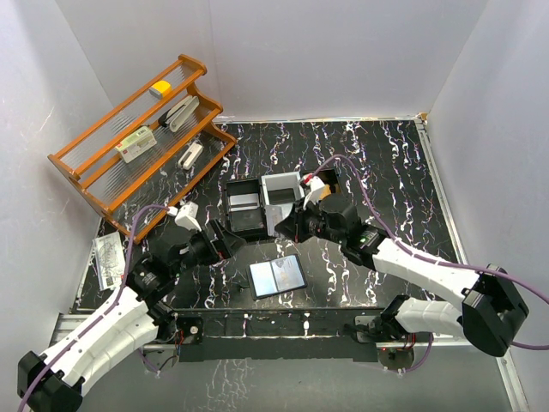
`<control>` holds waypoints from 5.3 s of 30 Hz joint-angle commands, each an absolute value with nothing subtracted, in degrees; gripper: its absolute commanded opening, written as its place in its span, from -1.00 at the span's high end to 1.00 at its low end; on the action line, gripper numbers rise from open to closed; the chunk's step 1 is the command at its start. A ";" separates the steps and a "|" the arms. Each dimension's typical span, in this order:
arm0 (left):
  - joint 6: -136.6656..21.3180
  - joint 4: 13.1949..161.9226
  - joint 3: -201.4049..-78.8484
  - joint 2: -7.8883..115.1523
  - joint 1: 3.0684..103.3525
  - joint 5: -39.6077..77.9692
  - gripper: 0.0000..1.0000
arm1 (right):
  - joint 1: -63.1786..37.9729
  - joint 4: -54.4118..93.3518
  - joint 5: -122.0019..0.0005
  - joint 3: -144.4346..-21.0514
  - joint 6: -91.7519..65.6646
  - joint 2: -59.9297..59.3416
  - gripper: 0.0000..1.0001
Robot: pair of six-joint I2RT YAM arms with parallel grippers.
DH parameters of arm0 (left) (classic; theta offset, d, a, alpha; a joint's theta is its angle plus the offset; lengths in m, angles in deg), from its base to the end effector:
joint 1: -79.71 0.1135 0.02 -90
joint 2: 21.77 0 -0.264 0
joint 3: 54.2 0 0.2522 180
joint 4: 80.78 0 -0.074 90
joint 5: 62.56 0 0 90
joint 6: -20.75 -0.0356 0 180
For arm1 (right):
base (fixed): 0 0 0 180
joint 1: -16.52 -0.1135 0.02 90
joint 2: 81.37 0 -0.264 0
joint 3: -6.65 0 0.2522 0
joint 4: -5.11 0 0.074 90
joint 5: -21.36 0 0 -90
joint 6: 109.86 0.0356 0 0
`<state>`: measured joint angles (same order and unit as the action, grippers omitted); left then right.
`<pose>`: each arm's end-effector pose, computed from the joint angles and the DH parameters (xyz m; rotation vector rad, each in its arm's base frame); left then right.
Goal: Take the credit cards out of the card holder
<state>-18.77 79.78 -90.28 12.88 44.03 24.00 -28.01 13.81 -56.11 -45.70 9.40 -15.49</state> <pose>0.1280 -0.0945 0.2360 -0.2180 2.0228 -1.0538 0.1785 0.1864 0.2543 -0.4322 2.0593 1.0303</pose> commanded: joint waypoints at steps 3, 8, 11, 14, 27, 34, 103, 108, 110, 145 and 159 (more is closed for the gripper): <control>-26.34 64.32 -97.40 12.14 44.40 32.59 -0.97 | -28.20 12.52 -64.62 -52.82 -6.01 -13.62 1.00; -30.22 55.97 -103.82 15.50 44.38 36.65 -0.97 | -28.88 13.43 -68.94 -56.70 -14.50 -10.78 1.00; -32.00 51.33 -109.95 18.53 44.38 38.83 -0.97 | -29.04 13.69 -70.27 -58.18 -18.90 -9.35 1.00; -36.04 45.81 -117.11 22.18 44.46 41.89 -0.97 | -29.09 13.93 -69.90 -59.24 -21.87 -7.69 1.00; -47.68 54.54 -114.01 27.31 59.32 35.68 -0.97 | -32.03 18.07 -64.87 -71.26 -32.85 8.24 1.00; -48.38 58.72 -111.05 27.01 61.65 34.05 -0.97 | -33.80 21.71 -71.56 -80.02 -38.45 18.93 1.00; -48.42 56.97 -110.49 24.06 61.78 43.12 -0.97 | -33.52 20.36 -79.40 -92.63 -45.56 37.90 -0.12; -48.22 56.85 -110.56 23.95 61.77 43.72 -0.97 | -33.05 19.13 -73.67 -92.36 -31.48 35.23 -0.01; -48.04 56.61 -110.64 23.93 61.82 44.45 -0.98 | -33.04 19.52 -73.84 -92.23 -24.26 34.91 0.07; -47.64 55.92 -110.79 24.14 61.78 45.66 -0.97 | -32.95 43.70 -89.90 -108.59 5.78 49.93 0.49; -47.72 55.99 -110.78 24.24 61.76 45.50 -0.97 | -32.96 43.11 -82.66 -109.22 4.57 41.78 0.22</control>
<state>-47.60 56.66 -111.00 24.66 61.54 44.81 -33.01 42.60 -84.89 -107.51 4.87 47.94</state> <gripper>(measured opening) 0.986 0.373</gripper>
